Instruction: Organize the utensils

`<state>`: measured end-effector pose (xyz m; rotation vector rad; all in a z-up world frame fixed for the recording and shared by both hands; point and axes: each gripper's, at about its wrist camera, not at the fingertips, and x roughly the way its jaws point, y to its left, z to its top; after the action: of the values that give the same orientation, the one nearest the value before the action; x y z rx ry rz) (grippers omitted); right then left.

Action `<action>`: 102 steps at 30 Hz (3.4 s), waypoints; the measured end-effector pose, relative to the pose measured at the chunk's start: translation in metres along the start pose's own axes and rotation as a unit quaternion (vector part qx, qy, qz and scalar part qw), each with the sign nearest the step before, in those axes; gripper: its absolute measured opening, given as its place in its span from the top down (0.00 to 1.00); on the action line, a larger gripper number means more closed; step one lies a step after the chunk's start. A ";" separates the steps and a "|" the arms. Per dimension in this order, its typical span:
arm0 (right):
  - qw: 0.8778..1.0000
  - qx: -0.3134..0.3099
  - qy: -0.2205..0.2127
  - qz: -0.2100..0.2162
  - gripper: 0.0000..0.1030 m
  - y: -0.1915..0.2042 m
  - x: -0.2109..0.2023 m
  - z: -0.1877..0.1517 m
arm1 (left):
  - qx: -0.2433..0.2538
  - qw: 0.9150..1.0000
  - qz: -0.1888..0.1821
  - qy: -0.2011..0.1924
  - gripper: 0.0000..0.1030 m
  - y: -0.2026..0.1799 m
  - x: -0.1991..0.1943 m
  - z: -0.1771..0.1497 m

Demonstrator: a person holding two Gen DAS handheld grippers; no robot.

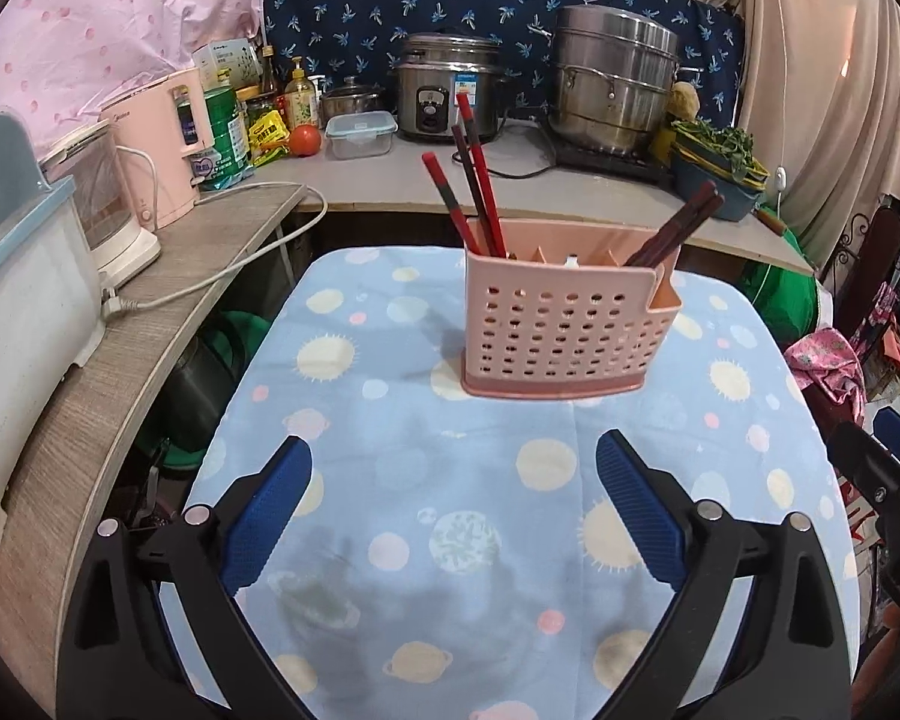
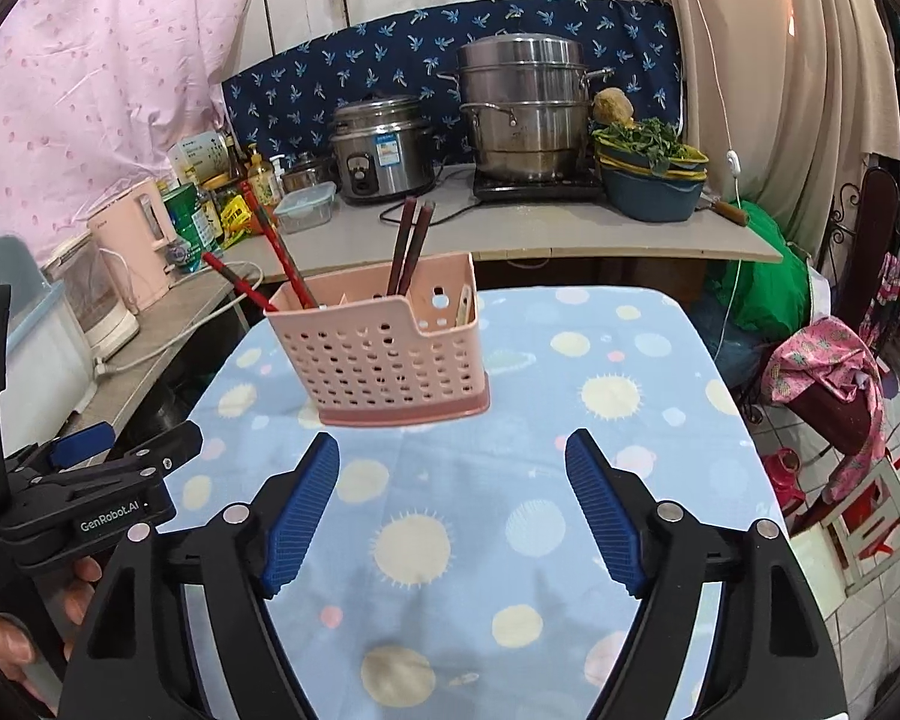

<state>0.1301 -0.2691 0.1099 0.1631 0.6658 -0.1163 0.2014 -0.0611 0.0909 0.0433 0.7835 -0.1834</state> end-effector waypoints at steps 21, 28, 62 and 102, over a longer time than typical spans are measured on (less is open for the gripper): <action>0.999 -0.005 0.038 -0.008 0.12 0.004 0.003 -0.038 | -0.019 0.999 0.004 0.037 0.07 0.012 0.002 -0.040; 0.999 -0.003 0.039 -0.015 0.12 0.002 0.003 -0.036 | -0.019 0.999 0.013 0.034 0.07 0.014 -0.001 -0.043; 0.999 -0.007 0.050 -0.011 0.12 0.007 0.012 -0.042 | -0.010 0.999 0.032 0.033 0.07 0.002 -0.003 -0.044; 0.998 -0.009 0.057 -0.009 0.12 0.012 0.019 -0.046 | -0.004 0.998 0.047 0.033 0.07 0.002 0.001 -0.038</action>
<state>0.1191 -0.2499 0.0644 0.1472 0.7818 -0.1194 0.1754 -0.0546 0.0632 0.0792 0.8458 -0.0899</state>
